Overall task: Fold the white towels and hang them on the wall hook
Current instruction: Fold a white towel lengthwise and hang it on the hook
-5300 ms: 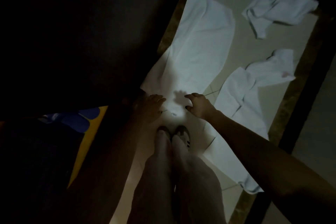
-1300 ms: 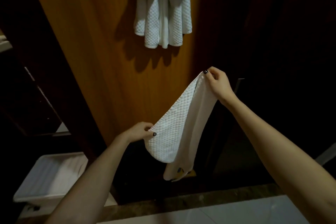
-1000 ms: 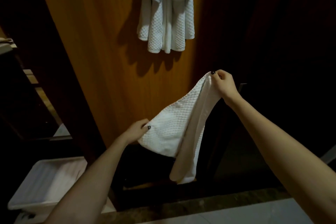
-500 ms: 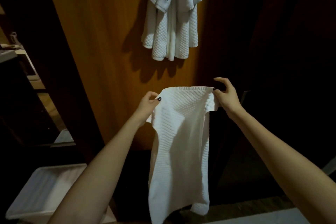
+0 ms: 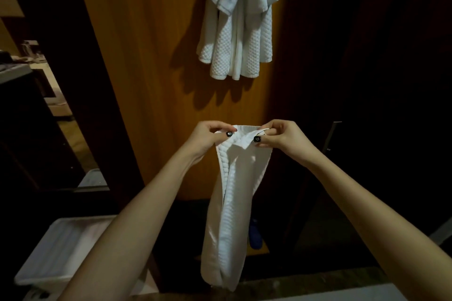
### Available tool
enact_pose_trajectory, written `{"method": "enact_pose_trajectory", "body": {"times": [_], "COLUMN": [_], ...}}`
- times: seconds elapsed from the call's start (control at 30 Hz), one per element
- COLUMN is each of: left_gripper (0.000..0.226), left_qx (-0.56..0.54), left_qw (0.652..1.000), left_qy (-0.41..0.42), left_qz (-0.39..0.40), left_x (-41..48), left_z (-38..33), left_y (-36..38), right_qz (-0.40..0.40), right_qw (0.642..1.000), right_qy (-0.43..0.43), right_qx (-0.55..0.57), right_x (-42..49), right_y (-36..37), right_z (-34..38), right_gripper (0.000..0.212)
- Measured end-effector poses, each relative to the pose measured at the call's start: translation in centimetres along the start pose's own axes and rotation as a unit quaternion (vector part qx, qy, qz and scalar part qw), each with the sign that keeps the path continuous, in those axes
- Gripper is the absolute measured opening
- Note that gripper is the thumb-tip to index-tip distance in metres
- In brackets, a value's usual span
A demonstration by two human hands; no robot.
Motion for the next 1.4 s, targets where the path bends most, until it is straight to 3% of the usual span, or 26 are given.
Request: {"method": "enact_pose_trajectory", "body": {"times": [0.13, 0.3, 0.4, 0.5, 0.73, 0.93, 1.03, 1.13, 1.3, 1.4], "left_gripper": [0.031, 0.039, 0.042, 0.037, 0.028, 0.040, 0.033, 0.023, 0.020, 0.025], "left_qx": [-0.104, -0.166, -0.183, -0.192, -0.187, -0.067, -0.001, 0.121, 0.150, 0.196], "left_qw": [0.994, 0.985, 0.983, 0.981, 0.980, 0.988, 0.982, 0.953, 0.959, 0.945], "left_qy": [-0.035, -0.046, -0.033, -0.016, 0.013, 0.130, 0.183, 0.249, 0.216, 0.230], "left_qz": [-0.003, 0.012, 0.006, 0.019, 0.062, 0.049, -0.038, -0.119, -0.106, -0.126], "left_x": [-0.6, -0.8, -0.5, -0.3, -0.7, -2.5, -3.6, -5.4, -6.6, -6.7], "left_z": [0.5, -0.2, -1.1, -2.0, -4.4, -7.6, -9.0, -10.1, -8.5, -8.6], "left_y": [-0.4, 0.5, 1.2, 2.4, 4.2, 4.2, 2.6, 0.8, 1.3, 1.8], "right_qz": [-0.019, -0.090, -0.083, -0.030, 0.055, -0.021, -0.051, -0.081, -0.121, -0.122], "right_qw": [0.995, 0.979, 0.963, 0.968, 0.977, 0.976, 0.973, 0.973, 0.971, 0.972], "right_qy": [-0.037, -0.098, -0.124, -0.123, -0.179, -0.187, -0.188, -0.181, -0.177, -0.180], "right_qx": [-0.086, -0.154, -0.226, -0.217, -0.103, -0.108, -0.124, -0.114, -0.107, -0.094], "right_x": [-0.2, 0.1, 0.7, 1.3, 0.9, 0.9, 1.0, 1.0, 0.9, 0.7], "right_y": [0.5, -0.4, -0.3, 0.3, 1.0, 0.7, 1.1, 1.1, 0.8, 1.1], "right_z": [2.0, 4.6, 5.2, 4.9, 5.5, 5.5, 5.9, 6.1, 6.9, 7.1], "right_gripper": [0.011, 0.028, 0.025, 0.016, 0.027, 0.025, 0.024, 0.026, 0.024, 0.026]}}
Point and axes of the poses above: each hand's wrist, its own x-axis towards the middle knuckle, its own y-axis out of the palm, z = x × y, the point moved 10 cm from there along x, towards the middle knuckle, and after that the axes turned 9 degrees about -x, right-handed, at the moved point
